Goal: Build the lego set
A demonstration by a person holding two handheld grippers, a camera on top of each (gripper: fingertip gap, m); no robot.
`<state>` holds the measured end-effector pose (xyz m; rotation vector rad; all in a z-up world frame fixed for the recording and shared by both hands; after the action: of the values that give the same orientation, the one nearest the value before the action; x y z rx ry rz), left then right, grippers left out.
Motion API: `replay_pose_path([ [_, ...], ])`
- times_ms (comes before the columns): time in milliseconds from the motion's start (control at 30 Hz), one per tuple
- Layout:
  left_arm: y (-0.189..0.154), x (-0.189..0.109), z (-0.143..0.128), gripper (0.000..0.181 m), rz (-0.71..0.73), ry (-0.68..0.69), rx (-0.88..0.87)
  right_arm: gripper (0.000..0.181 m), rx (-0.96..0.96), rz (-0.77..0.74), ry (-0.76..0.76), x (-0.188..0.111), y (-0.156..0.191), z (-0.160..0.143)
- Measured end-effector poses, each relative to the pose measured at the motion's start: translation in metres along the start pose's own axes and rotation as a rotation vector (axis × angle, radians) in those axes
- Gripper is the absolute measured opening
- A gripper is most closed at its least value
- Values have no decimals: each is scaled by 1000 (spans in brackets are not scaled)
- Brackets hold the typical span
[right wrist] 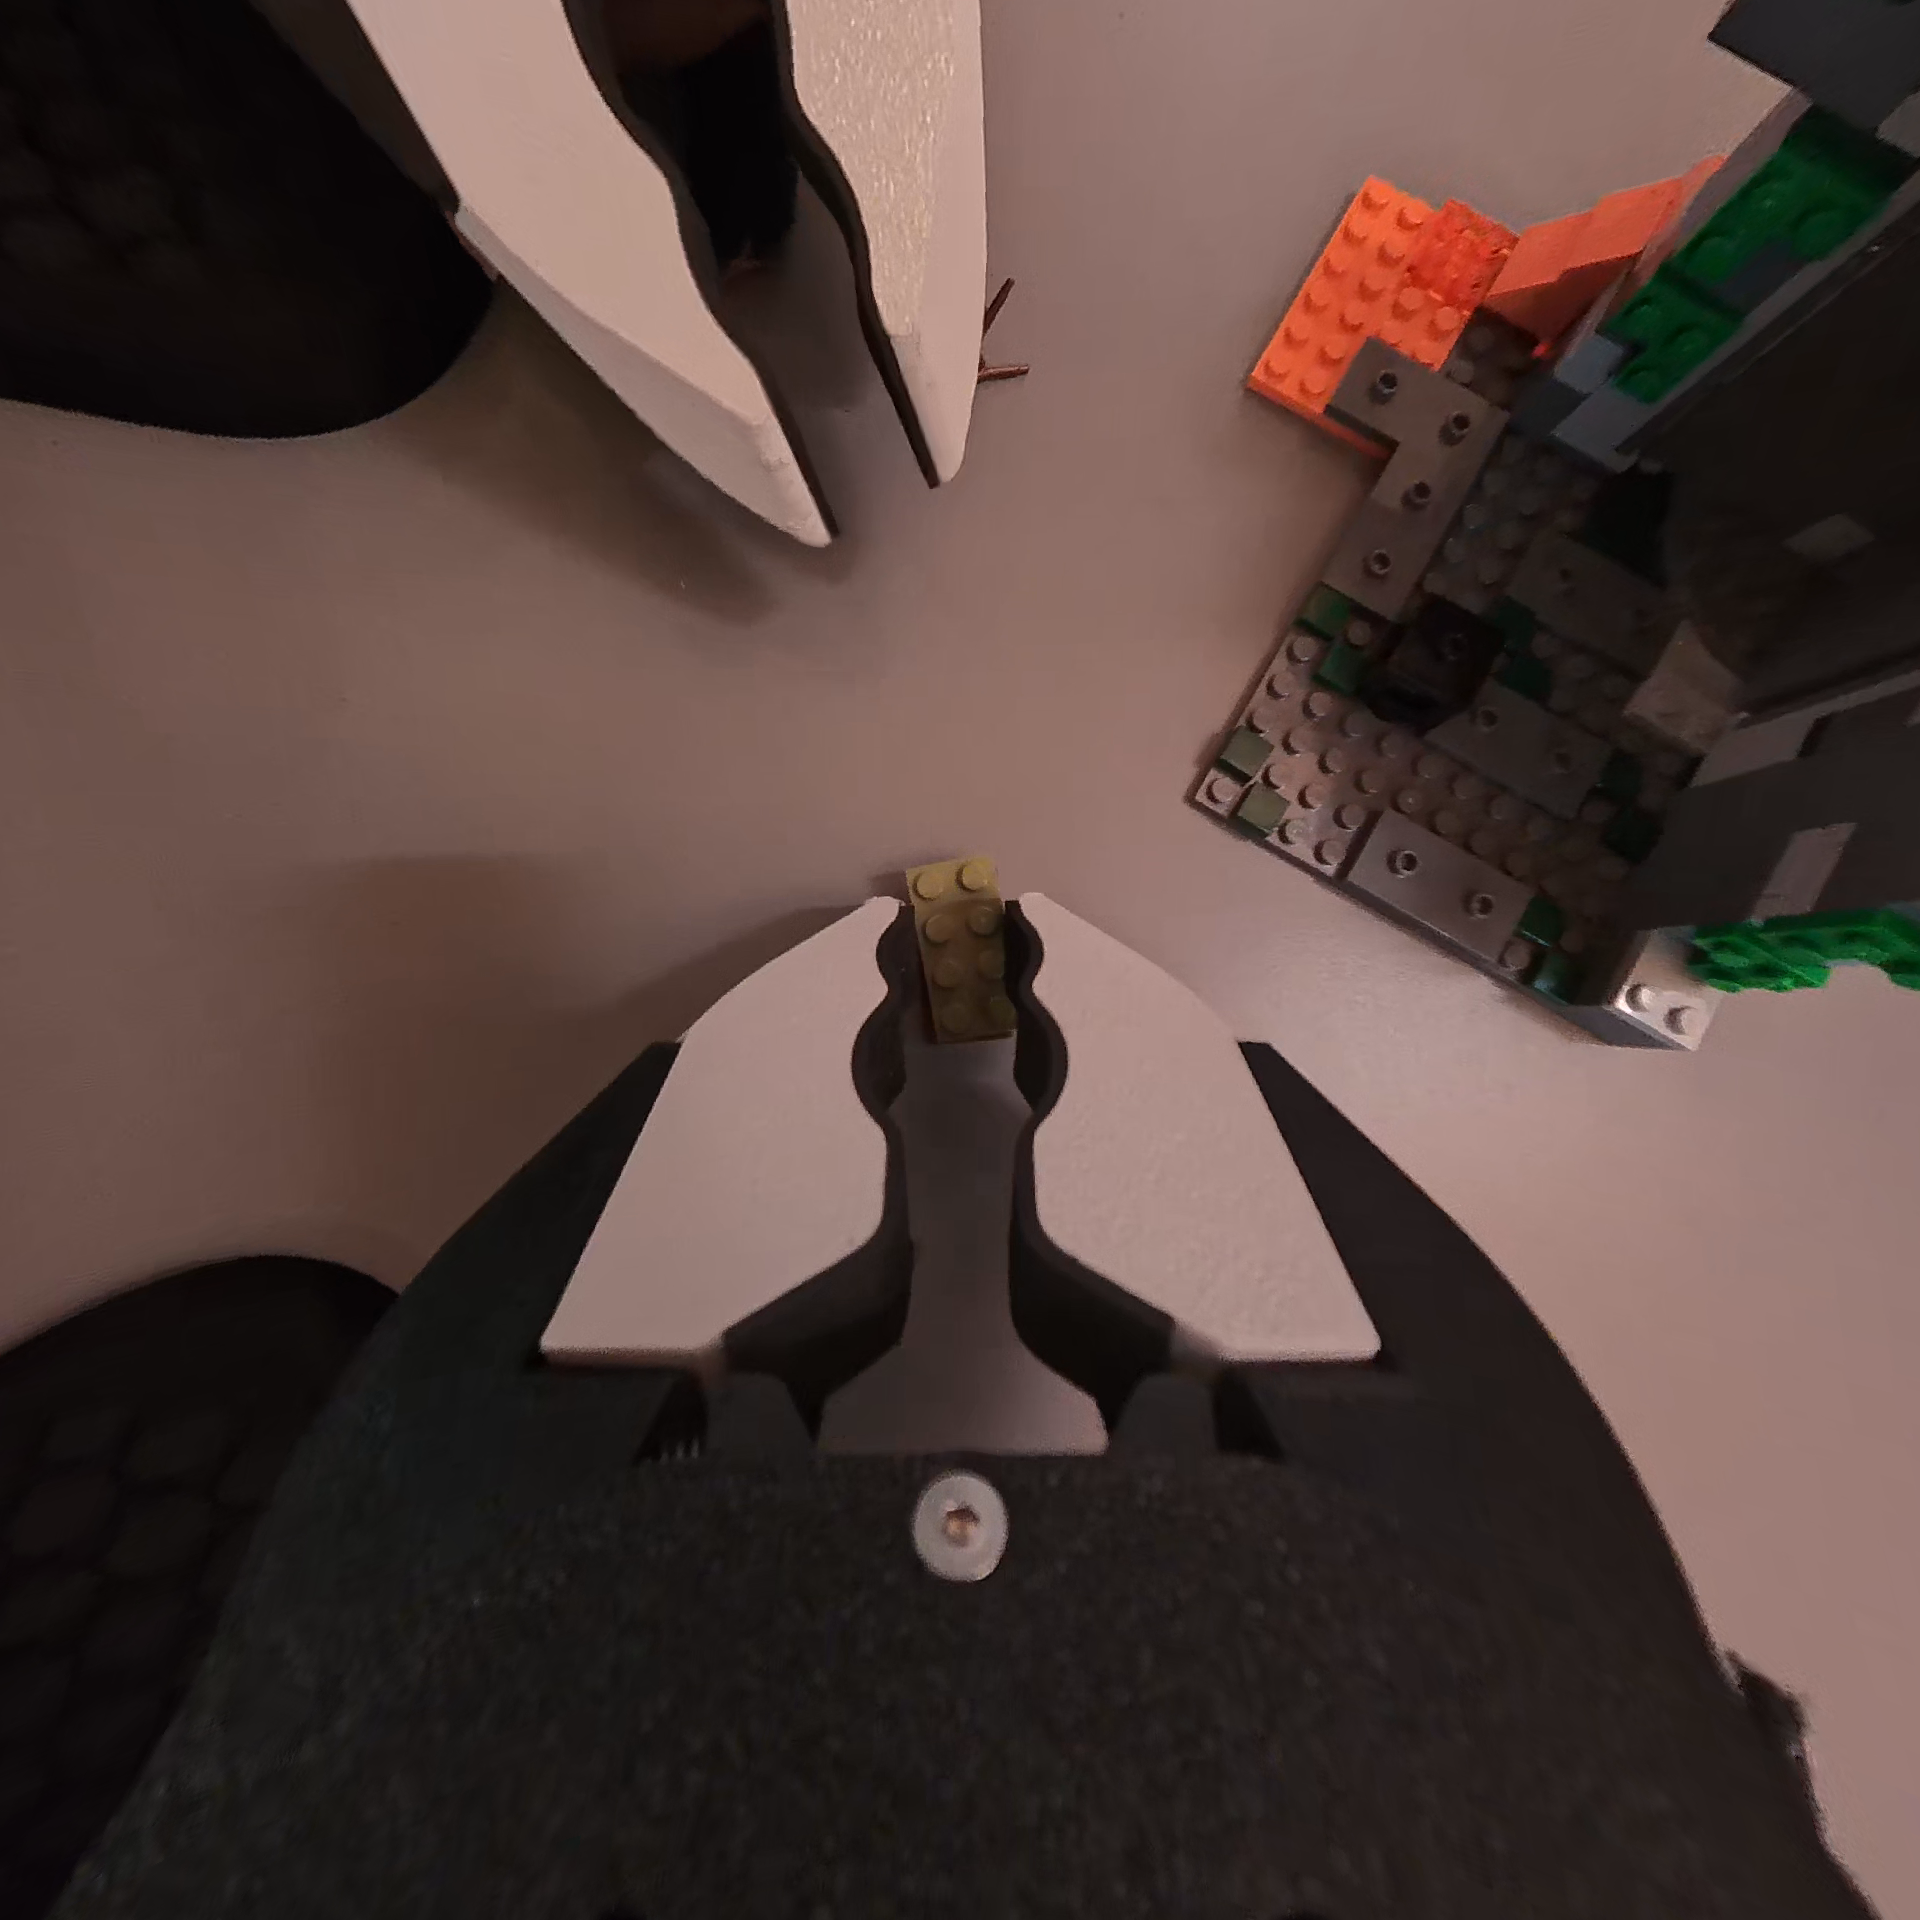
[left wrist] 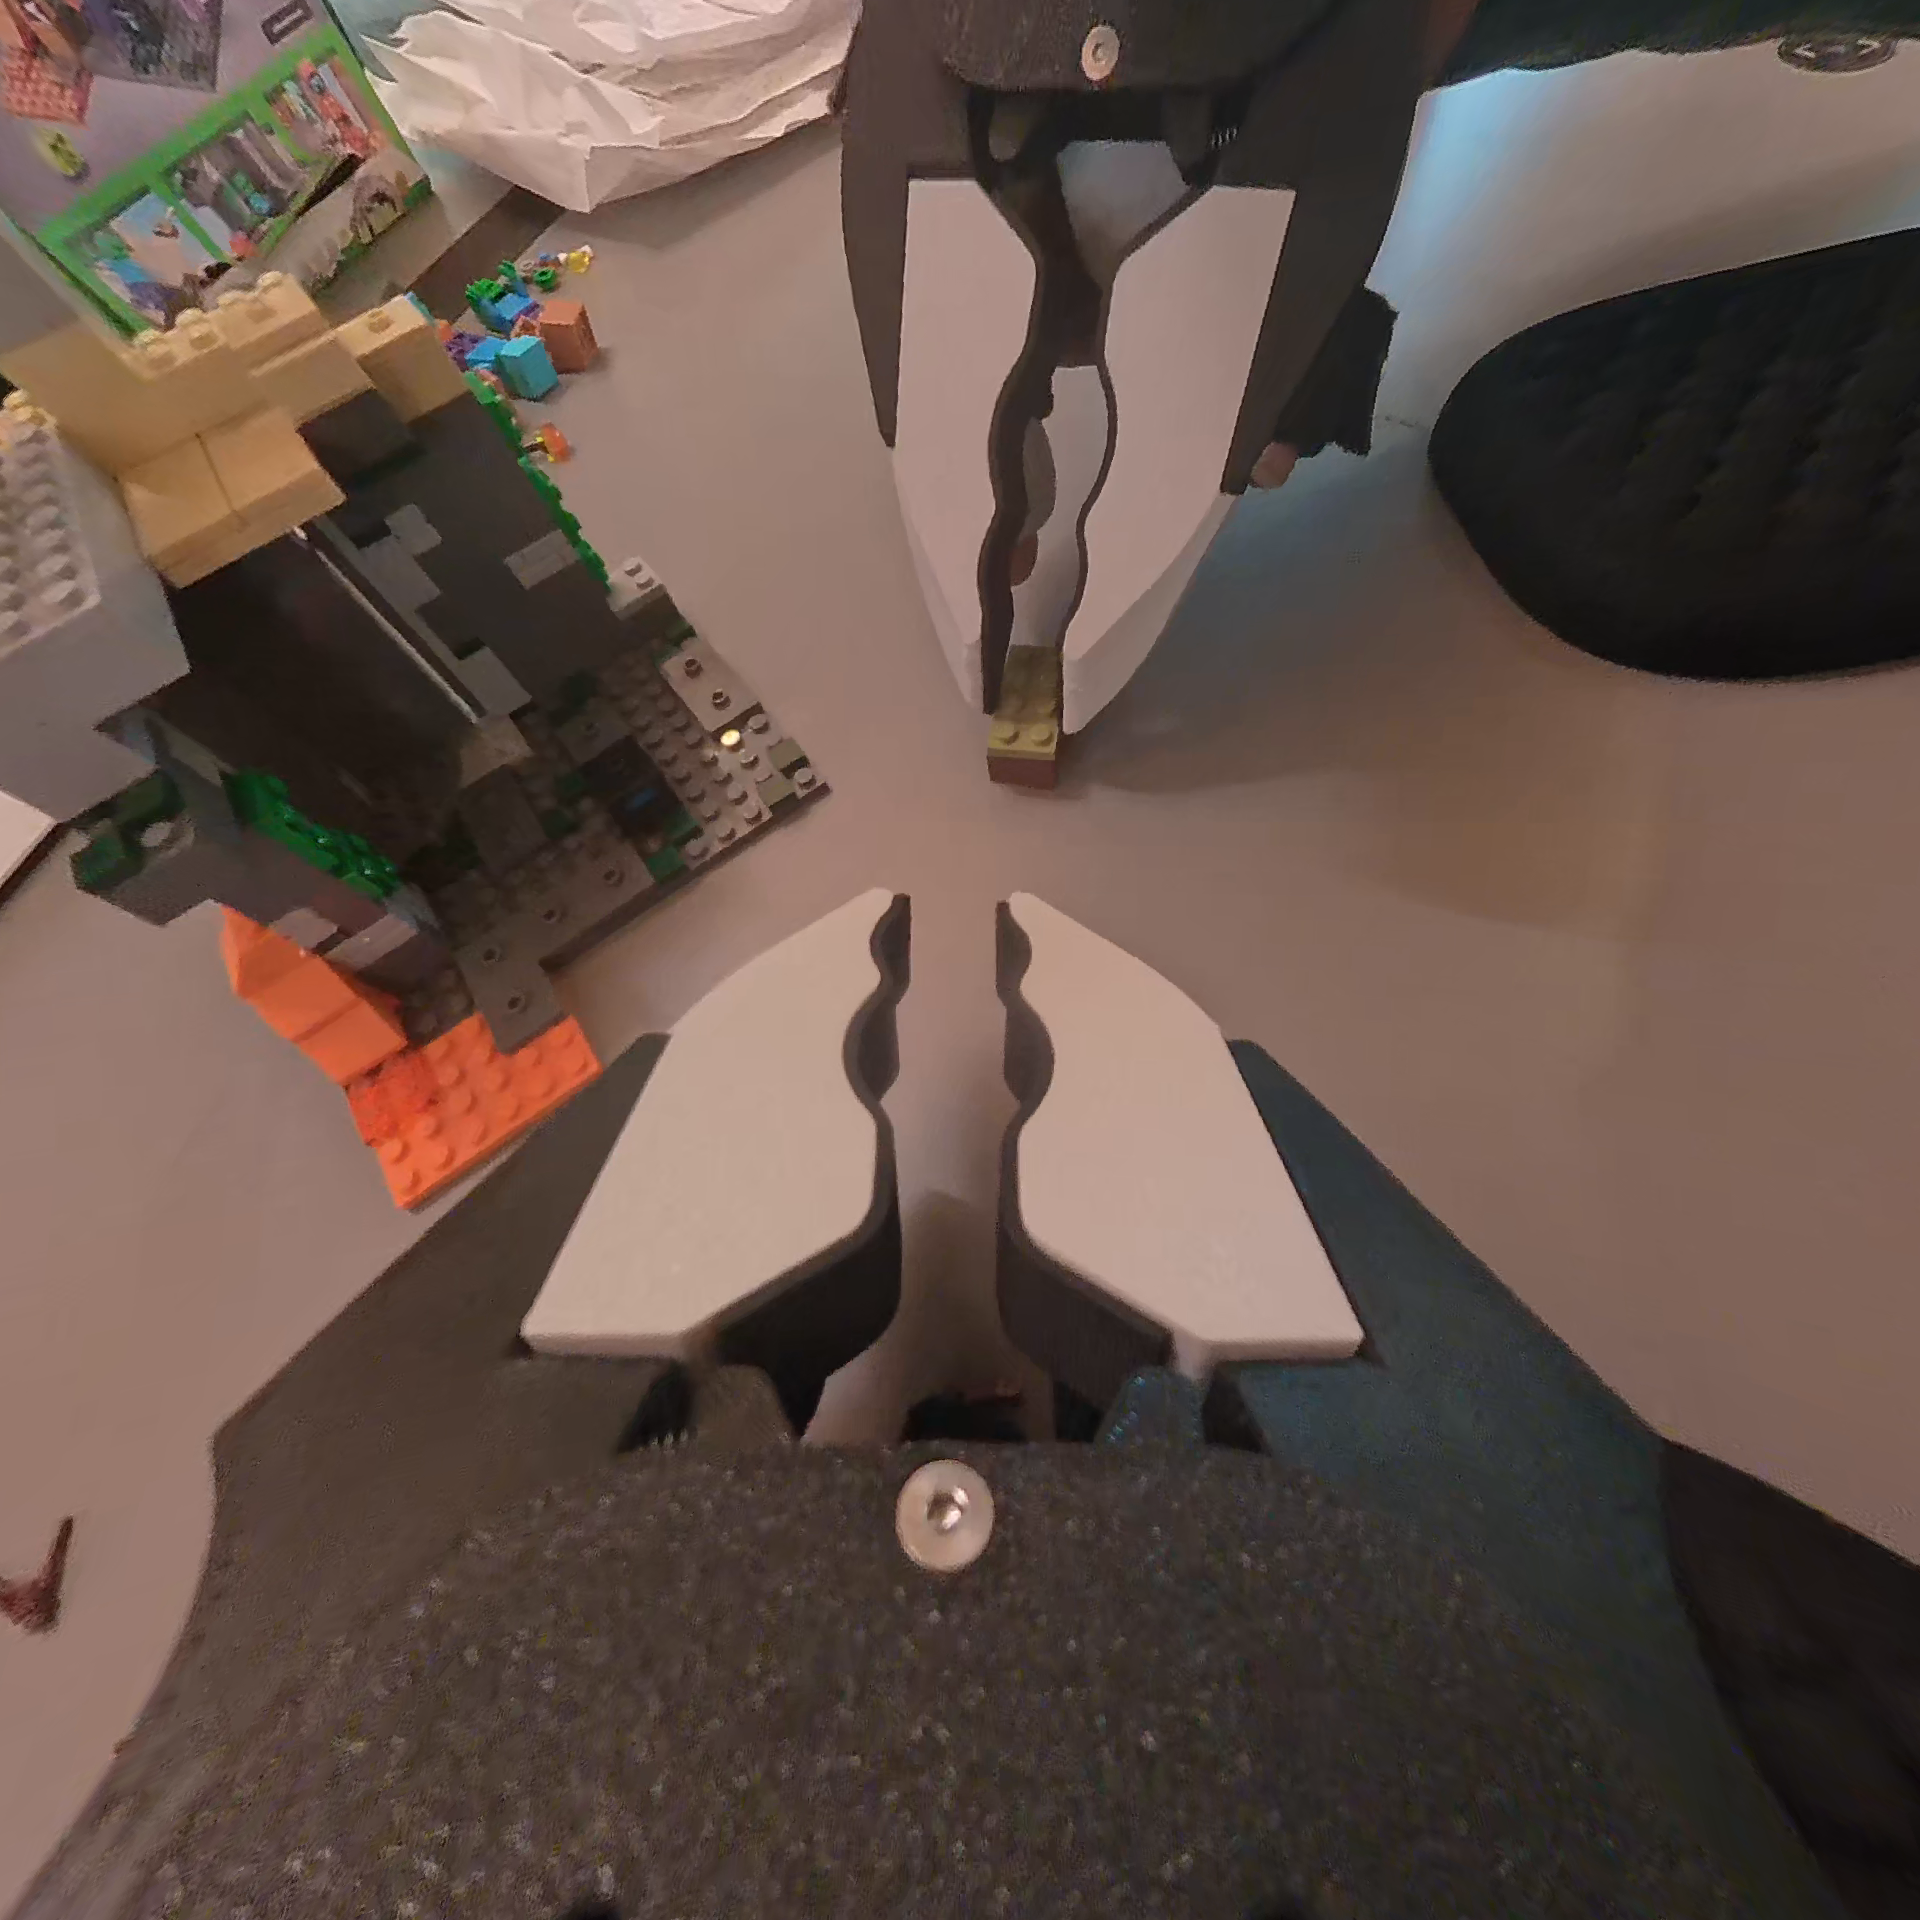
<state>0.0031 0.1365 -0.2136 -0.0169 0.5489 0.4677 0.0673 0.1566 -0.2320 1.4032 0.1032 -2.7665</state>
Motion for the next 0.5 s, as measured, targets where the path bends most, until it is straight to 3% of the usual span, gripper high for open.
replay_pose_path([
  [267, -11, 23, 10, 23, -73, 113, 94, 21, 27, -8, -22, -2, 2, -1],
  [500, -13, 53, 3, 33, -178, 271, 95, 23, 40, -23, -50, -17, 0, -11],
])
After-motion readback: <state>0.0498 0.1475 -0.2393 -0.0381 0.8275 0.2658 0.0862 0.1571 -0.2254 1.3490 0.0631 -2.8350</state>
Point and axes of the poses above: each gripper's, where its closed fingertips meet, x out along the fingers, z out of its top, y = z × x across the jaws, the point moved 1 cm from there along -x, back along the fingers, and after that the axes turned 3 degrees about -z, right-handed, at the moved point
